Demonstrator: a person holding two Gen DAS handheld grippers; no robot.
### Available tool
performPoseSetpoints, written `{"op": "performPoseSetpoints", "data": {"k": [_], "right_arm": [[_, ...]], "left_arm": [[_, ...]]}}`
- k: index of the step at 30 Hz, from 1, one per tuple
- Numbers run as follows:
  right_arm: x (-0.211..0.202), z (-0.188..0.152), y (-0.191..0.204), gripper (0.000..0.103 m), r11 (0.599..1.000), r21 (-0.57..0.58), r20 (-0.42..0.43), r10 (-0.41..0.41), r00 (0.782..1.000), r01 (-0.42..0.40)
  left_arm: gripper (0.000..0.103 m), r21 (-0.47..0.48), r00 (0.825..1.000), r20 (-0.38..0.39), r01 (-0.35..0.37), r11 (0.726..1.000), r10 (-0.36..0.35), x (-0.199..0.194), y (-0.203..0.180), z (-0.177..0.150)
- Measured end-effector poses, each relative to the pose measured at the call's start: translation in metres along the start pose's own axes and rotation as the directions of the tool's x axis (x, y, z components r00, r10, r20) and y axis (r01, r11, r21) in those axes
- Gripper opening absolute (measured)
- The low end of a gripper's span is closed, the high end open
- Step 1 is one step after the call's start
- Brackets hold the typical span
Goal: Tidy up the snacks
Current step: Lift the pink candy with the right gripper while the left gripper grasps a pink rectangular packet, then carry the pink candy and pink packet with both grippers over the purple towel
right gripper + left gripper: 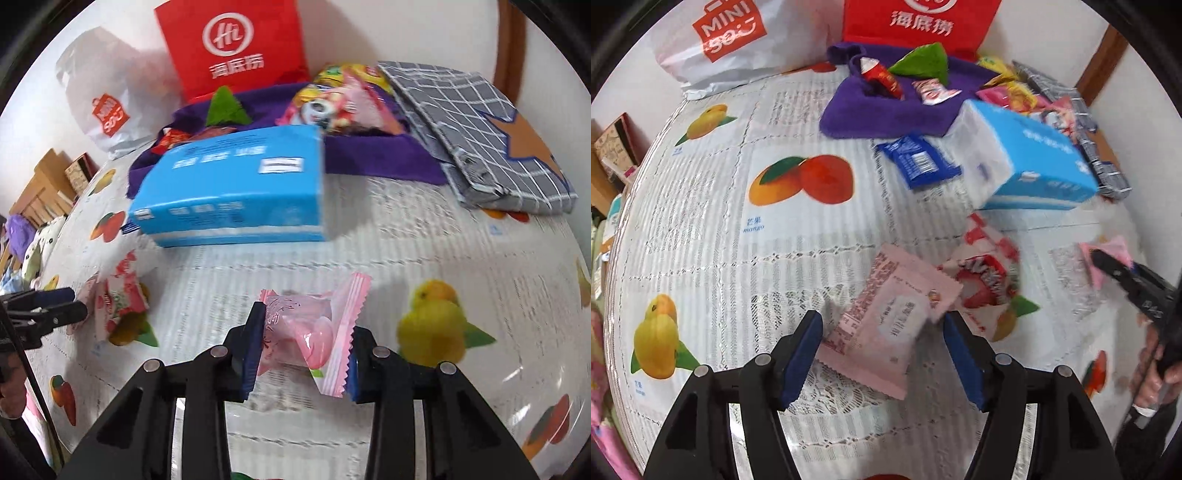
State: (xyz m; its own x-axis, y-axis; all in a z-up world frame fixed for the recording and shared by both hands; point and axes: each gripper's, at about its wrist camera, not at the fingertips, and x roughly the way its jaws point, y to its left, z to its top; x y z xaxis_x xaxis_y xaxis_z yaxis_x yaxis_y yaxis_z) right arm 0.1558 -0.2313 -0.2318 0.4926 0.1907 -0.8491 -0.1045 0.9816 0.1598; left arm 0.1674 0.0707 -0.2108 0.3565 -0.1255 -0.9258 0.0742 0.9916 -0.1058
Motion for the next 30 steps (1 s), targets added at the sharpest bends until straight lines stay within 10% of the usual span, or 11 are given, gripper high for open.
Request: {"op": "performPoseSetpoints", "data": {"k": [5,9,30], "right_arm": [[-0.001,-0.004,-0.016,0.037,0.999,0.026,-0.008,-0.027,1.000,0.027],[-0.001,-0.006,-0.025,0.037,0.998,0.047,-0.013,-0.032,0.999,0.032],[-0.007,-0.004,-0.015,0.037,0.999,-0.001,0.006,-0.033,0.999,0.033]], "left_arm": [[0.063,0.011,0.998,0.029,-0.053,0.999,0.053,0.004,-0.003,0.003],[0.038,-0.010,0.996,0.060,-0.072,0.997,0.073,0.004,-0.005,0.007],[0.037,-0.064,0.994,0.103,-0.018,0.998,0.025,-0.004,-0.001,0.005]]}}
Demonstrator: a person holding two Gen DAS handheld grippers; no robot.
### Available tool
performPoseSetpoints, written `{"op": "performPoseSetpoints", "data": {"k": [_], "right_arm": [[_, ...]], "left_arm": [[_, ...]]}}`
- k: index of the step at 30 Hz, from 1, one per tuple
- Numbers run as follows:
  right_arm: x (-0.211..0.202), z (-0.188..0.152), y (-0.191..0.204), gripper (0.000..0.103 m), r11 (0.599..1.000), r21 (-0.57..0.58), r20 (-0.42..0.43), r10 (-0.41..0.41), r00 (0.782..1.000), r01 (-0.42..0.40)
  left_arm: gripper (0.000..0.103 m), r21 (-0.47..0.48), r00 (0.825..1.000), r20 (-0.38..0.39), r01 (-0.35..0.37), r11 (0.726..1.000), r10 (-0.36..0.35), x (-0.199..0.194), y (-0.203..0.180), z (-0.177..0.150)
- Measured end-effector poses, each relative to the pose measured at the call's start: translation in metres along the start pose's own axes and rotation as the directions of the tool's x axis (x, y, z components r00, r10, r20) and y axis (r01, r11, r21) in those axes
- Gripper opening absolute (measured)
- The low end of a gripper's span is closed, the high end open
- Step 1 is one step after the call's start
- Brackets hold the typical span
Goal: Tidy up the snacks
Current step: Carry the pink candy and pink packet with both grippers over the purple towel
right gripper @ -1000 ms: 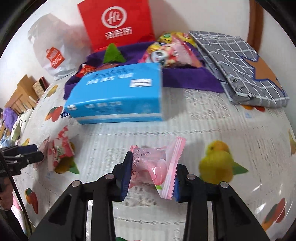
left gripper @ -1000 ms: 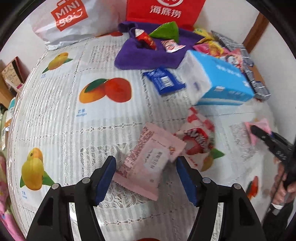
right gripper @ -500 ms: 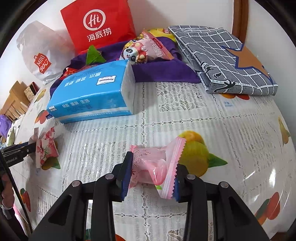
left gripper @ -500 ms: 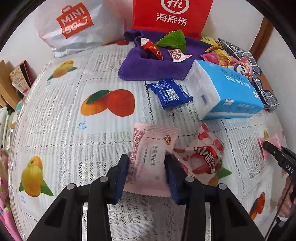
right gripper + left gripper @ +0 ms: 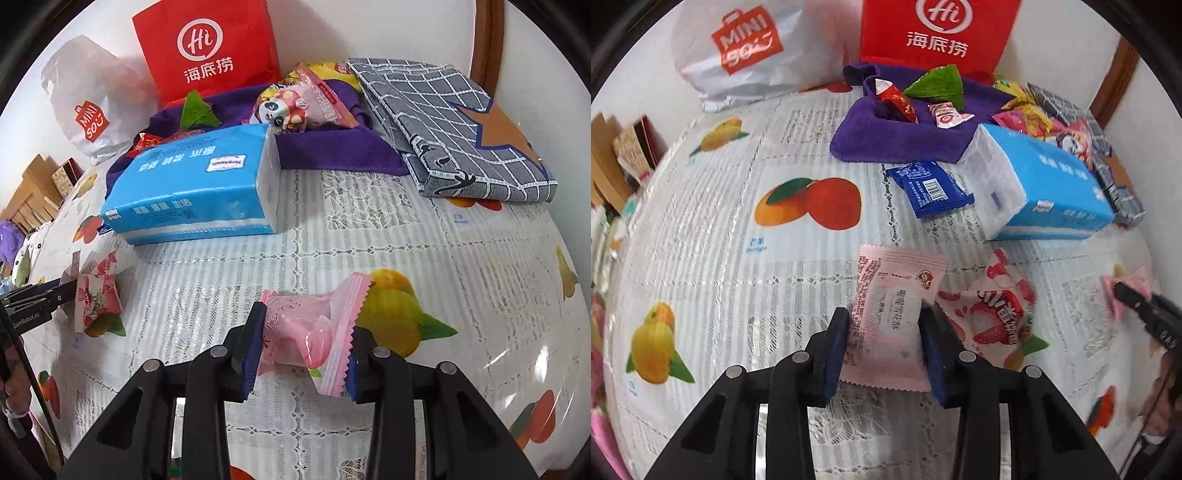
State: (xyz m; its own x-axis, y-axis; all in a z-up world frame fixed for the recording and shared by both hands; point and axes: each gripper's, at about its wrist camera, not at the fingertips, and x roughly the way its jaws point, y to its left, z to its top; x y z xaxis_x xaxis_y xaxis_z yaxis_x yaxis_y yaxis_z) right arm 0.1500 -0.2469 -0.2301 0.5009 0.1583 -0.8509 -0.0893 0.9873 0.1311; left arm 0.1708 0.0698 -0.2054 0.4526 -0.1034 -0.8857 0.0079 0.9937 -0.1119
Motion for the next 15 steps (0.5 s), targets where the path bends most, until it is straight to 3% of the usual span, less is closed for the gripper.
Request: {"op": "performPoseSetpoints", "data": {"k": [15], "right_arm": [[-0.035,0.024,0.012,0.037,1.000,-0.023,0.059,0.000,0.998,0.002]], "left_arm": [[0.037,0.053,0.997,0.050,0.064,0.997,-0.067,-0.039,-0.027,0.019]]}}
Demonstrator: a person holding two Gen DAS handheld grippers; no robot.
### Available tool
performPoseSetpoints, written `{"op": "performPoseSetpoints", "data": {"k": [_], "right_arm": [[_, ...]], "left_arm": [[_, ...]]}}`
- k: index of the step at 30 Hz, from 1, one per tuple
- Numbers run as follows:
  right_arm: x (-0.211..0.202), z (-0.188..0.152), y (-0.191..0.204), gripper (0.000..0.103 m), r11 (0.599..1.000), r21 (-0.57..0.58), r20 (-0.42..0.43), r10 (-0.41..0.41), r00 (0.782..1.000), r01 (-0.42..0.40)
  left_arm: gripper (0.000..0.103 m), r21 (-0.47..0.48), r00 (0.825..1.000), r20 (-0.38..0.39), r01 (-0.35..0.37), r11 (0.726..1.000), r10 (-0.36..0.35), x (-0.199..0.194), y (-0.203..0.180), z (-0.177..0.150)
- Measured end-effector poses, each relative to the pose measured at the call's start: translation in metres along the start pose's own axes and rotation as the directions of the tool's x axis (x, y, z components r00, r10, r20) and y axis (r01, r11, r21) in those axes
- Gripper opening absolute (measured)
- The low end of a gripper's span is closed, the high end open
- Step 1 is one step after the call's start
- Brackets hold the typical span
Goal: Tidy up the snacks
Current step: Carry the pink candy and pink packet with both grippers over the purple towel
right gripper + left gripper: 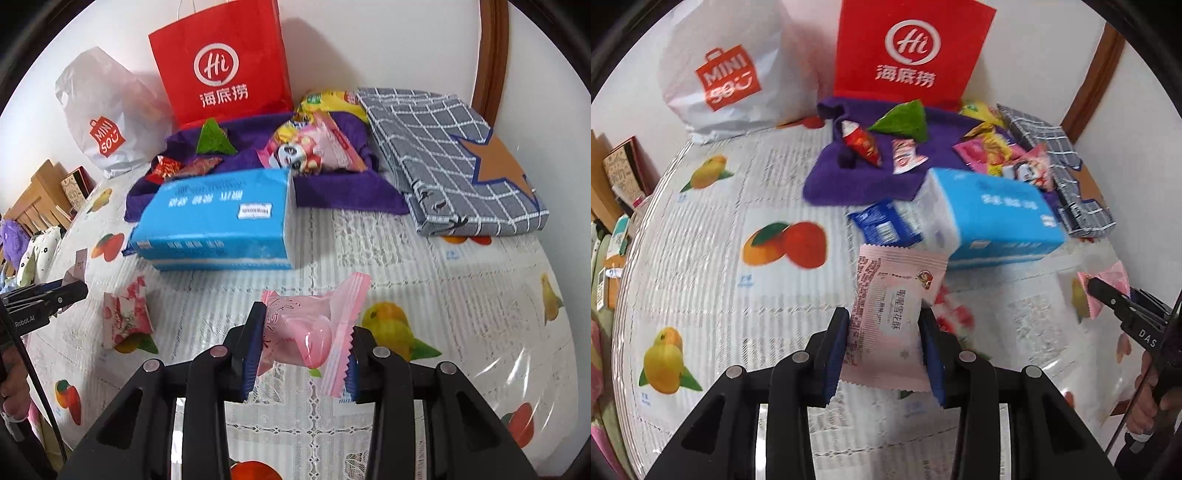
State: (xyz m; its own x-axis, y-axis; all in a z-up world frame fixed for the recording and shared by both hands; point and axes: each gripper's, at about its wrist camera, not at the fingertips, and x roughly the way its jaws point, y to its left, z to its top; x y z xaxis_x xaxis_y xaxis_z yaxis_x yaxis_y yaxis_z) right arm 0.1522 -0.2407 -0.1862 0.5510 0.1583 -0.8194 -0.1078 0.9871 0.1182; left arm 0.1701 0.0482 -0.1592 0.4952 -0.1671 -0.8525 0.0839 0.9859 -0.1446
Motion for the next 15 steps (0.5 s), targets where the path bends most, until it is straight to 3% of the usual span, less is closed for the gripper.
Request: {"op": "performPoseSetpoints", "data": {"k": [15], "right_arm": [[-0.020,0.049,0.011,0.037,1.000,-0.018,0.069,-0.018,0.997,0.019]], "left_arm": [[0.037,0.076,0.999,0.027,0.045,0.996,-0.048,-0.010,-0.033,0.046]]}}
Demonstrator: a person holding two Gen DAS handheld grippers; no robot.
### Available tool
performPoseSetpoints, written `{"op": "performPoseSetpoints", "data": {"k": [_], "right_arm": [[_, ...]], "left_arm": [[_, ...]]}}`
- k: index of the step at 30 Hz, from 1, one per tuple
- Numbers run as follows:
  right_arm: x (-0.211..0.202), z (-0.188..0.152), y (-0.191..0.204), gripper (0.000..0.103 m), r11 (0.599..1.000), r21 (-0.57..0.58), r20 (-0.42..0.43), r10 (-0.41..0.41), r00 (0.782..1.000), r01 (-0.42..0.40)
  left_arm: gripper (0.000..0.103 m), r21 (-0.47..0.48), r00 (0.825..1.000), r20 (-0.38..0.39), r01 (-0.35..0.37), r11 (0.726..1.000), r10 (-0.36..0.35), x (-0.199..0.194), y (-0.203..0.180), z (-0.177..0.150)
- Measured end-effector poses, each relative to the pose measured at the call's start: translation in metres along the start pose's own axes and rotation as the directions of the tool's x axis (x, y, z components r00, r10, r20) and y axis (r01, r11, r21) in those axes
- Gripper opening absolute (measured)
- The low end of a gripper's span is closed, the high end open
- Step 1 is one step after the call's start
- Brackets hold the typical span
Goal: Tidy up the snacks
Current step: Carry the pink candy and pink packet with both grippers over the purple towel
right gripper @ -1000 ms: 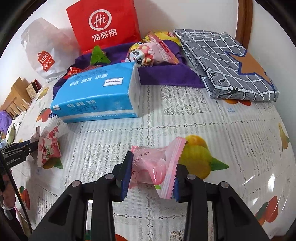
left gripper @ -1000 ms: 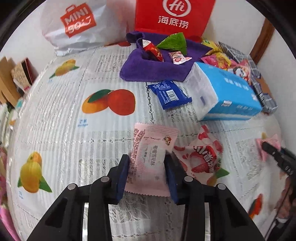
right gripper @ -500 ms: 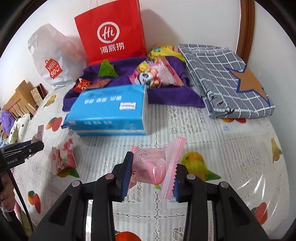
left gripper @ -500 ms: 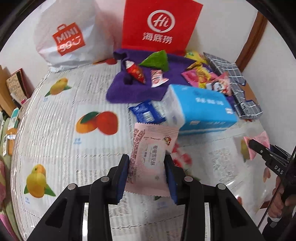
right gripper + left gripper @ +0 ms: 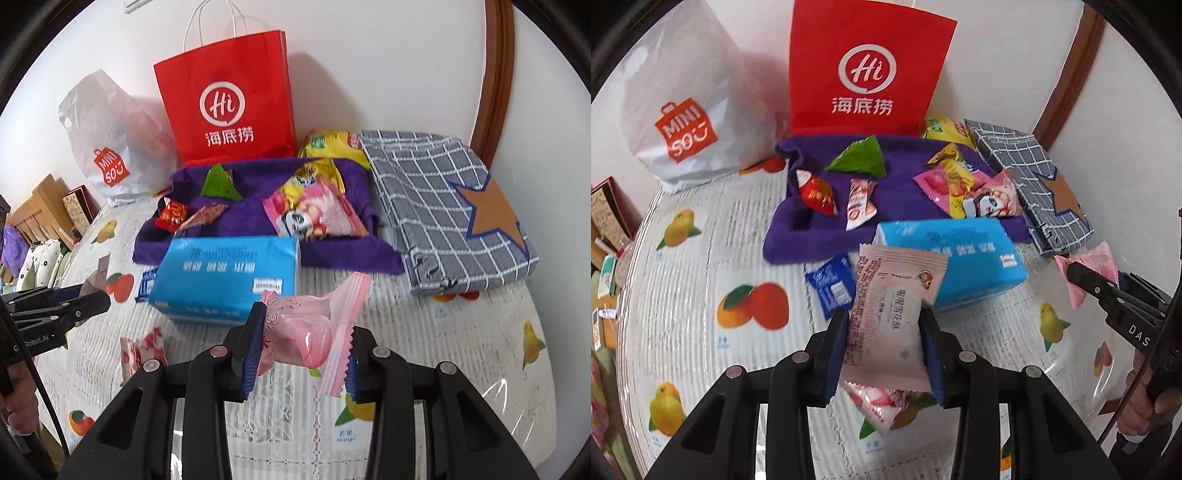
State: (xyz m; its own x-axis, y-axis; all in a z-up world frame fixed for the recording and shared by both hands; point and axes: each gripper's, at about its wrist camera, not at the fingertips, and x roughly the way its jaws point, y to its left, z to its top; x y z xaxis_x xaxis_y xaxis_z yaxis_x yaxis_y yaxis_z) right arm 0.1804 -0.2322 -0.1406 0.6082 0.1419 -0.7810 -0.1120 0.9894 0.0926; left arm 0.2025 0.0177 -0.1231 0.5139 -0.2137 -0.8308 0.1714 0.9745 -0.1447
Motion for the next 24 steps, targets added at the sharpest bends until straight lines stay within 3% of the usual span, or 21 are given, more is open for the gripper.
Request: {"op": "performPoseSetpoints", "data": {"k": [24], "right_arm": [[0.032,0.071,-0.013,0.037,1.000,0.007,0.027,0.028,0.999,-0.028]], "left_arm": [[0.037,0.025,0.998,0.035,-0.044,0.999,0.043,0.016,-0.016,0.078]]}}
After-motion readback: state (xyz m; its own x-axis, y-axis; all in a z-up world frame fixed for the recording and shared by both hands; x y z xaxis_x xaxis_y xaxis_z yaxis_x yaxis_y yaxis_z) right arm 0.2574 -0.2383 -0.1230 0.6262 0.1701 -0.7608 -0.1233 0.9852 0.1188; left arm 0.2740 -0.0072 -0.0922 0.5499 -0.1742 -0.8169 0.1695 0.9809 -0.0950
